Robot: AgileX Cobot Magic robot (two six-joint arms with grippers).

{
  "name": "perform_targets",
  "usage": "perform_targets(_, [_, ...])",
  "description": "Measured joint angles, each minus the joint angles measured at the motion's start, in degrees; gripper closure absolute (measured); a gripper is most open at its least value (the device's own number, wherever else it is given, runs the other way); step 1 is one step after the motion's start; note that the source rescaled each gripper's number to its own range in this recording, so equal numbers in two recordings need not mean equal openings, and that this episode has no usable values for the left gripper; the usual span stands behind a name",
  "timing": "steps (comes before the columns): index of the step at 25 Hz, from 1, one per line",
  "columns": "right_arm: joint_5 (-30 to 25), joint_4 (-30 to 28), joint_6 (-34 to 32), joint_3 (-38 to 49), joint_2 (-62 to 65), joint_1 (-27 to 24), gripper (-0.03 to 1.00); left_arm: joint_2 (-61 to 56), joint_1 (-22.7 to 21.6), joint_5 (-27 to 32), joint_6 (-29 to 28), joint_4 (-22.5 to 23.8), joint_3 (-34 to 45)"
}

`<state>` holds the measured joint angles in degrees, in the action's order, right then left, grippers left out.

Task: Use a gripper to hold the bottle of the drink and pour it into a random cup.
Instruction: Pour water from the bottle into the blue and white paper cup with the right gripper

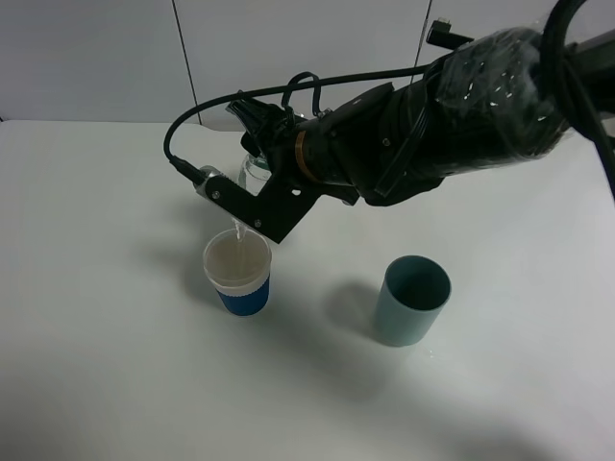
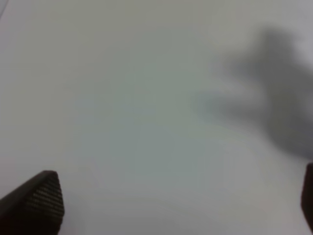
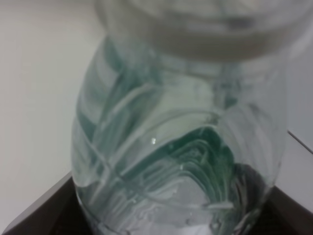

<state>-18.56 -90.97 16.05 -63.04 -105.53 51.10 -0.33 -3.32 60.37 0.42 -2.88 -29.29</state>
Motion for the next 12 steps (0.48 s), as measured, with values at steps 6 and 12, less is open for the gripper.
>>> perform_targets(6, [0.0,-0.5,0.0,0.0,0.0,0.2,0.97,0.0,0.0,0.0,0.0,0.0,0.0])
perform_targets(12, [0.0,-0.6,0.0,0.0,0.0,0.2,0.97,0.0,0.0,0.0,0.0,0.0,0.0])
